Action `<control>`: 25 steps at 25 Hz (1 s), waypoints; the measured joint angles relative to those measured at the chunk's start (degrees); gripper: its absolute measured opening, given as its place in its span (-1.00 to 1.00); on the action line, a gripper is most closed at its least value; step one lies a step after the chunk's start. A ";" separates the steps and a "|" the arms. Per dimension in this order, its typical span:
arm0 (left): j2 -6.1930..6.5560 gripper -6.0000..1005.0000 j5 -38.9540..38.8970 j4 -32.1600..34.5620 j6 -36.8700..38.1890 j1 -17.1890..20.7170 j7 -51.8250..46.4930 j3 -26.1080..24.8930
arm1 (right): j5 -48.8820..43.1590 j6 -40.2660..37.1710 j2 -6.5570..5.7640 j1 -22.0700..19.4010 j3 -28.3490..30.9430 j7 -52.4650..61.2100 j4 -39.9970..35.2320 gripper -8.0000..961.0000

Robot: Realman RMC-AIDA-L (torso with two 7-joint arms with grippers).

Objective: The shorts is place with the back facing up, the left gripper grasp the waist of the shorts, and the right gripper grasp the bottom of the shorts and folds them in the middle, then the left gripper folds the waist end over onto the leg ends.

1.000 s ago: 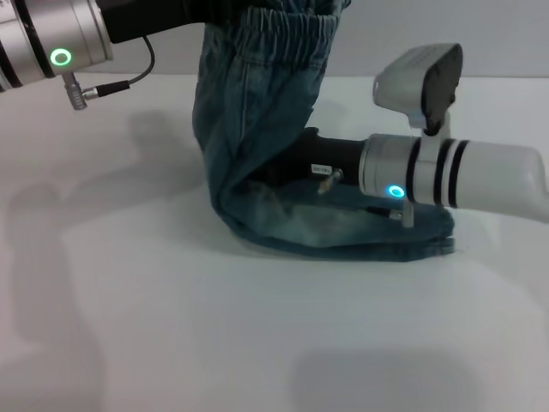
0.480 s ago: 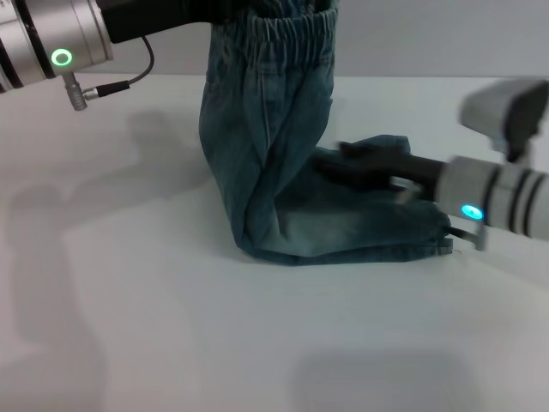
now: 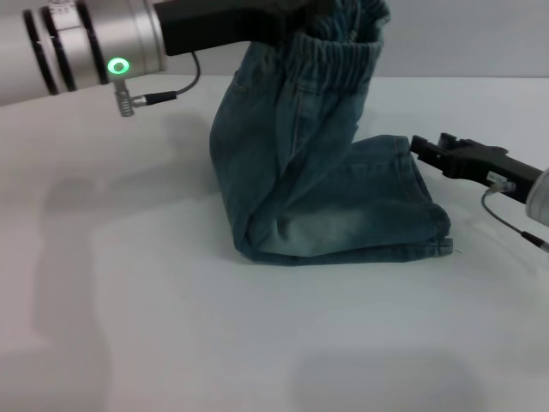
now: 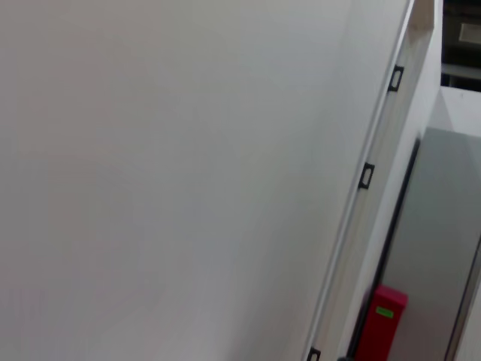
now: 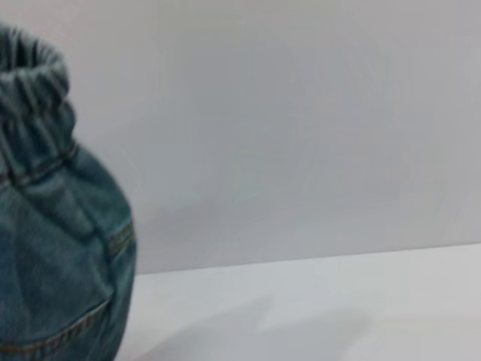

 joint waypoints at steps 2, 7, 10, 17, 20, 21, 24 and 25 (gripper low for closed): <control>-0.03 -0.85 -1.19 0.16 -0.94 -0.01 0.11 2.11 | 0.62 0.11 -0.01 -0.69 0.09 -0.17 -0.35 0.20; -0.06 -0.78 -4.96 0.37 -3.74 -0.24 0.90 8.42 | 0.98 0.48 -0.03 -1.77 1.31 -0.30 -0.87 0.20; -0.08 -0.74 -5.97 0.62 -4.41 -0.34 1.64 10.65 | 1.03 0.78 -0.04 -2.29 2.13 -0.35 -1.18 0.20; -0.30 -0.64 -11.15 0.93 -6.50 0.29 2.52 14.65 | 1.07 1.39 -0.04 -2.86 3.12 -0.55 -1.25 0.20; -0.23 -0.60 -13.36 1.02 -6.61 1.05 3.47 15.04 | 1.06 1.50 0.00 -2.88 3.33 -0.56 -1.27 0.20; -0.19 -0.59 -13.88 1.02 -6.62 1.26 3.58 15.05 | 1.06 1.51 0.03 -2.91 3.46 -0.58 -1.27 0.20; -0.09 -0.39 -14.78 1.02 -6.62 2.33 4.12 14.93 | 1.64 1.45 0.05 -3.03 3.66 -0.86 -1.27 0.20; -0.07 -0.33 -14.95 1.03 -6.62 2.55 4.36 14.86 | 2.18 1.35 0.05 -3.08 3.66 -1.21 -1.27 0.20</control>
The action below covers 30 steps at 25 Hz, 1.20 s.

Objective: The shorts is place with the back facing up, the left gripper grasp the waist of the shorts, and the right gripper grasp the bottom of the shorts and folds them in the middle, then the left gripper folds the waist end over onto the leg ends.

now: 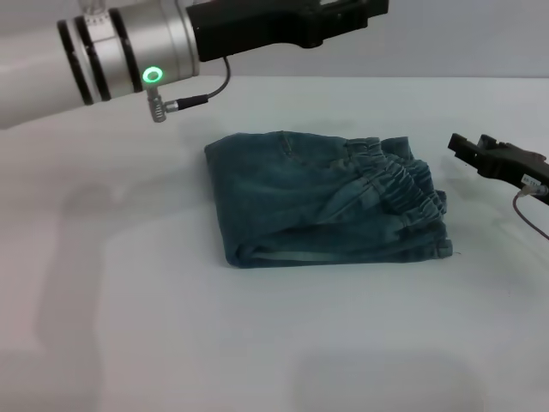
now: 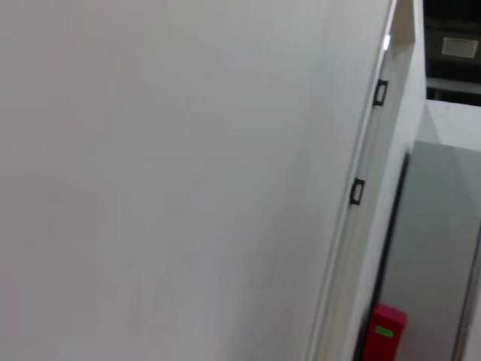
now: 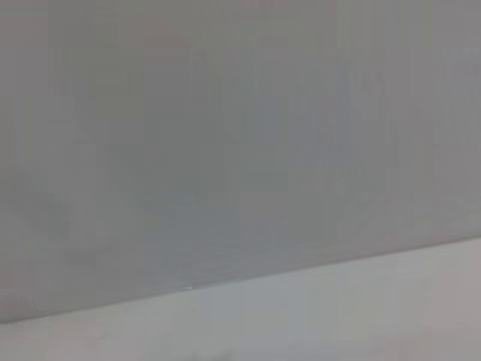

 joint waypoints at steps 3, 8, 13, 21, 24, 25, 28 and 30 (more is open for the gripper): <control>0.06 -0.14 -2.14 -0.14 0.00 1.60 2.30 -0.30 | 1.90 -1.22 0.06 -0.18 0.02 -1.21 -0.01 0.20; 0.12 0.28 -10.21 -0.51 -0.70 6.84 8.62 -0.35 | 7.06 -5.37 0.19 -1.02 0.06 -6.86 0.08 0.20; 0.16 0.66 -21.82 -2.17 -0.66 13.24 16.36 -0.34 | 10.27 -13.58 0.28 -1.92 -0.92 -15.63 0.55 0.20; 0.21 0.66 -37.63 -8.97 3.11 19.14 26.28 -0.34 | 10.12 -22.40 0.25 -0.45 -7.80 -28.30 4.84 0.20; 0.20 0.66 -39.73 -10.31 3.98 19.63 27.63 -0.34 | 10.11 -21.68 0.27 1.76 -14.27 -28.27 6.97 0.20; 0.19 0.66 -42.86 -12.79 5.41 20.52 29.42 -0.34 | 10.10 -20.96 0.30 2.76 -16.55 -28.20 8.03 0.20; 0.19 0.66 -43.67 -13.71 5.80 20.78 29.53 -0.31 | 10.09 -19.53 0.50 5.98 -22.14 -27.97 10.74 0.20; 0.19 0.66 -43.79 -13.76 5.86 20.81 29.57 -0.12 | 10.09 -19.41 0.66 7.72 -25.16 -27.27 12.00 0.20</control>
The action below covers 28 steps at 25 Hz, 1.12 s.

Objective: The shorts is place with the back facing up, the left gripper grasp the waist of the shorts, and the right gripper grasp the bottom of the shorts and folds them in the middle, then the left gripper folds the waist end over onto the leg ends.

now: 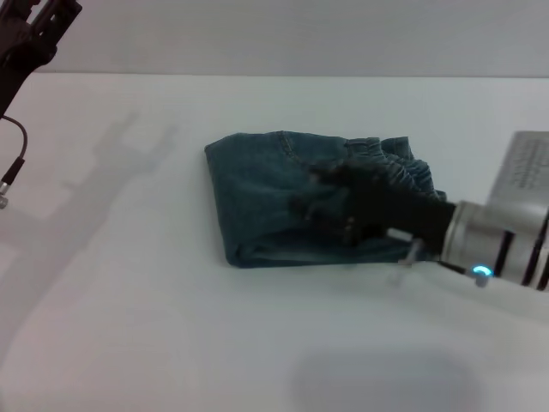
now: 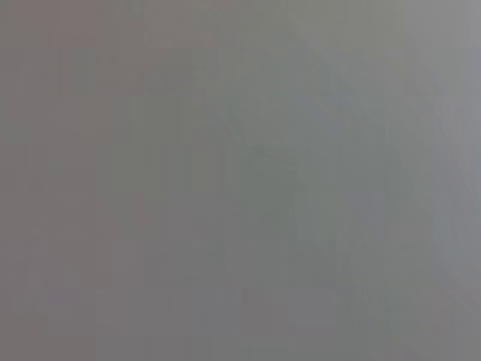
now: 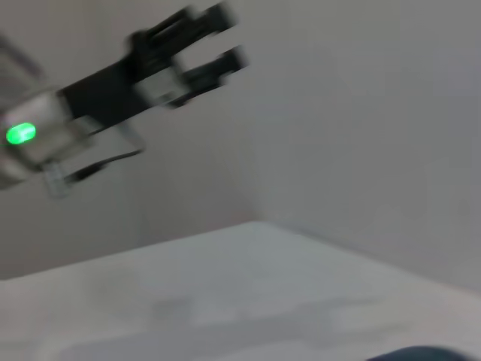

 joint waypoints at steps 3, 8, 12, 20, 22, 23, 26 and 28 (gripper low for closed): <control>-0.05 0.66 -0.04 -0.02 0.03 -0.16 0.05 0.23 | 0.00 -0.26 0.17 1.63 -4.08 1.94 0.82 0.20; -0.13 0.66 -0.13 -0.12 0.06 -0.37 0.10 0.31 | 0.00 -1.96 0.36 2.43 -8.54 5.48 1.03 0.20; -0.18 0.66 -0.15 -0.70 0.08 -0.65 0.11 0.32 | 0.00 -3.02 0.39 2.46 -10.19 7.41 1.06 0.20; -0.26 0.66 -0.23 -0.96 0.32 -1.18 -0.01 0.32 | 0.46 0.81 0.43 3.33 -9.93 12.18 0.83 0.20; -0.26 0.66 -0.24 -0.97 0.60 -1.25 -0.19 0.32 | 0.50 2.13 0.46 3.73 -9.76 13.18 0.67 0.20; -0.26 0.66 -0.25 -0.98 0.67 -1.28 -0.23 0.32 | 0.52 2.76 0.47 4.00 -9.74 13.71 0.63 0.20; -0.27 0.66 -0.31 -0.98 0.82 -1.38 -0.35 0.32 | 0.54 4.71 0.49 4.75 -9.76 15.55 0.29 0.20; -0.33 0.66 -0.38 -0.98 0.95 -1.53 -0.39 0.31 | 0.55 6.00 0.49 5.14 -10.04 17.16 -0.16 0.20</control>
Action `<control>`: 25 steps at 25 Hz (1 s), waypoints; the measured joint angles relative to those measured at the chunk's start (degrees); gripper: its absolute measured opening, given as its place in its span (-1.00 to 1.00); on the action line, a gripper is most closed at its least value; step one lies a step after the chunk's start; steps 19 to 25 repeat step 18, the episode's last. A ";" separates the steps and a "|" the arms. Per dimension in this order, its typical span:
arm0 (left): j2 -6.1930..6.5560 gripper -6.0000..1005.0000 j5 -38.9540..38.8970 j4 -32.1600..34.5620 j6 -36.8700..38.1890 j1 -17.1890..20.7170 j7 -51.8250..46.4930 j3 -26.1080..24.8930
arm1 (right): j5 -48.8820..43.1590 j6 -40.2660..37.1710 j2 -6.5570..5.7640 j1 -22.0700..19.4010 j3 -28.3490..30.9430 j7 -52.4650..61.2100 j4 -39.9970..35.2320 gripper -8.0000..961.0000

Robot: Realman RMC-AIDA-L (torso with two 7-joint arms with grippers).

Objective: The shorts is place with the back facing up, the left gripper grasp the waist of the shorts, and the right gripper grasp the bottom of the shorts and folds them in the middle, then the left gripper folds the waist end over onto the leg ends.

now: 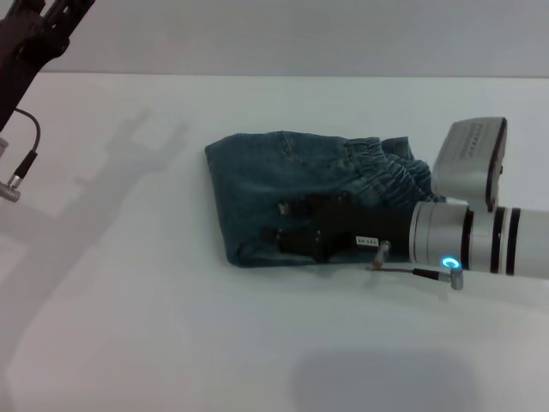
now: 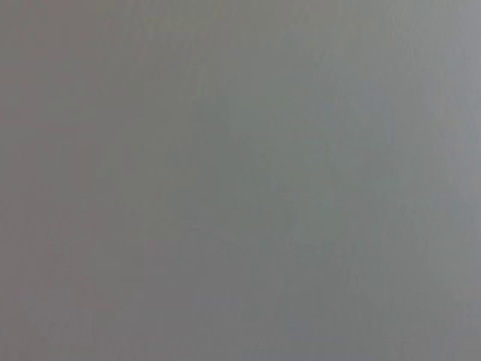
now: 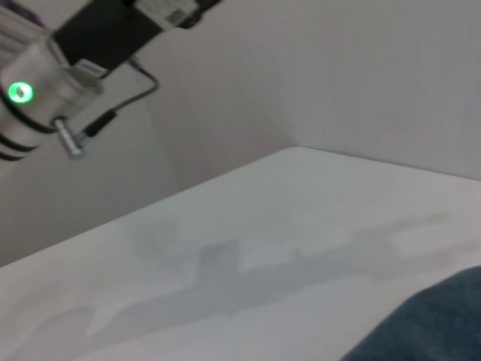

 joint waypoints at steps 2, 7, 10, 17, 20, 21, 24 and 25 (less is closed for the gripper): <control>-0.01 0.66 -0.05 0.00 0.05 -0.05 -0.01 0.00 | 0.01 1.00 0.00 0.47 -0.22 1.26 -0.32 0.20; -0.02 0.66 -0.59 0.00 0.08 -0.15 -0.03 0.01 | -0.02 2.93 0.00 1.68 -0.30 3.12 -0.50 0.20; -0.02 0.66 -0.71 0.00 0.08 -0.15 -0.04 0.00 | -0.25 3.65 0.00 2.24 -0.37 3.77 -0.64 0.20; 0.02 0.66 -0.87 -0.01 -0.05 -0.12 0.22 0.00 | 0.05 4.54 0.00 2.10 -0.12 3.56 -1.73 0.20; 0.02 0.66 -0.87 -0.02 -0.10 -0.12 0.27 0.00 | 0.39 4.56 0.00 1.85 0.06 3.30 -2.00 0.20; 0.02 0.66 -0.87 -0.02 -0.10 -0.12 0.27 0.00 | 0.39 4.56 0.00 1.85 0.06 3.30 -2.00 0.20; 0.02 0.66 -0.87 -0.02 -0.10 -0.12 0.27 0.00 | 0.39 4.56 0.00 1.85 0.06 3.30 -2.00 0.20; 0.02 0.66 -0.87 -0.02 -0.10 -0.12 0.27 0.00 | 0.39 4.56 0.00 1.85 0.06 3.30 -2.00 0.20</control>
